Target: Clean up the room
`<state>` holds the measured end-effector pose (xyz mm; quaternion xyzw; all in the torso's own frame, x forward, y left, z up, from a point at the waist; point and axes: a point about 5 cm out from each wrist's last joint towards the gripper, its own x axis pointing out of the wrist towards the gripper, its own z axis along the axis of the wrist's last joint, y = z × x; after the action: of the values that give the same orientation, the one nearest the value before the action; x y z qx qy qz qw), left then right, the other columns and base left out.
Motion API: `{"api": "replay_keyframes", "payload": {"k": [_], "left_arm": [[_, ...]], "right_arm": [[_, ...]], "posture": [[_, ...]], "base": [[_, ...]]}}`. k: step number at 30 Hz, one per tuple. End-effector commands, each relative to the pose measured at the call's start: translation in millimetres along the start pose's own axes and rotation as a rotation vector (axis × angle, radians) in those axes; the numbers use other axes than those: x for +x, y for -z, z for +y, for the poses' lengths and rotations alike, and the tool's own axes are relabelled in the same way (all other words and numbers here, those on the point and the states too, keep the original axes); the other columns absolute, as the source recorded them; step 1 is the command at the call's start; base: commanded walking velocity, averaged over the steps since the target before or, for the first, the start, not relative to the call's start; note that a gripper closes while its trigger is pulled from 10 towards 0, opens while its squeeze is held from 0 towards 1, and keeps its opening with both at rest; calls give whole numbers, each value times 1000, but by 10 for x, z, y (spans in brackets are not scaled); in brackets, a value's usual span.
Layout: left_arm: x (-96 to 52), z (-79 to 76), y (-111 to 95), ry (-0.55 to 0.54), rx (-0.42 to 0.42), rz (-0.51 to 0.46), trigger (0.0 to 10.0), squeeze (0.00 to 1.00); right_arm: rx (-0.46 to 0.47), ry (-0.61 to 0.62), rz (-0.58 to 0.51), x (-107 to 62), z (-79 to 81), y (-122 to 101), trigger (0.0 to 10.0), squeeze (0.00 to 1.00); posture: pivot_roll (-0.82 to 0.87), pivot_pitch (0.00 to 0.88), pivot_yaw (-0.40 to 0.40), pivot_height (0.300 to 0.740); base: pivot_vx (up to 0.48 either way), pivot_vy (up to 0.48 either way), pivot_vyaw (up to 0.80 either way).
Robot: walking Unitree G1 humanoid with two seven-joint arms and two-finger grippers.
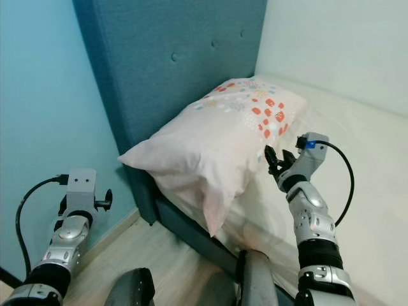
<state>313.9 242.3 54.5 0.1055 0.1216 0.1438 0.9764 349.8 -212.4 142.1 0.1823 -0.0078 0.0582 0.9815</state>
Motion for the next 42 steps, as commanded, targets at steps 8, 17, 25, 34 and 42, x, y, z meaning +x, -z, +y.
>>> {"api": "replay_keyframes", "payload": {"k": [8, 17, 25, 34, 42], "left_arm": [[-219, -203, 518, 73, 47, 183, 10000, 0], [-283, -337, 637, 135, 130, 243, 10000, 0], [-423, -314, 876, 173, 205, 331, 10000, 0], [-640, -151, 1208, 143, 231, 491, 10000, 0], [-890, -65, 1485, 143, 264, 615, 10000, 0]], "right_arm": [[38, -78, 38, -106, 177, 204, 10000, 0], [24, -58, 108, -166, 127, 404, 10000, 0], [20, 10, 200, -302, -26, 680, 10000, 0], [-9, 114, 339, -550, -242, 1066, 10000, 0], [-8, 195, 411, -790, -418, 1268, 10000, 0]], "posture": [[12, 0, -33, 530], [10, 0, -36, 555], [5, 0, -28, 589], [7, 0, -26, 614], [0, 0, -19, 634]], "base": [[0, 0, 0], [-251, 0, 0], [0, 0, 0], [0, 0, 0], [0, 0, 0]]}}
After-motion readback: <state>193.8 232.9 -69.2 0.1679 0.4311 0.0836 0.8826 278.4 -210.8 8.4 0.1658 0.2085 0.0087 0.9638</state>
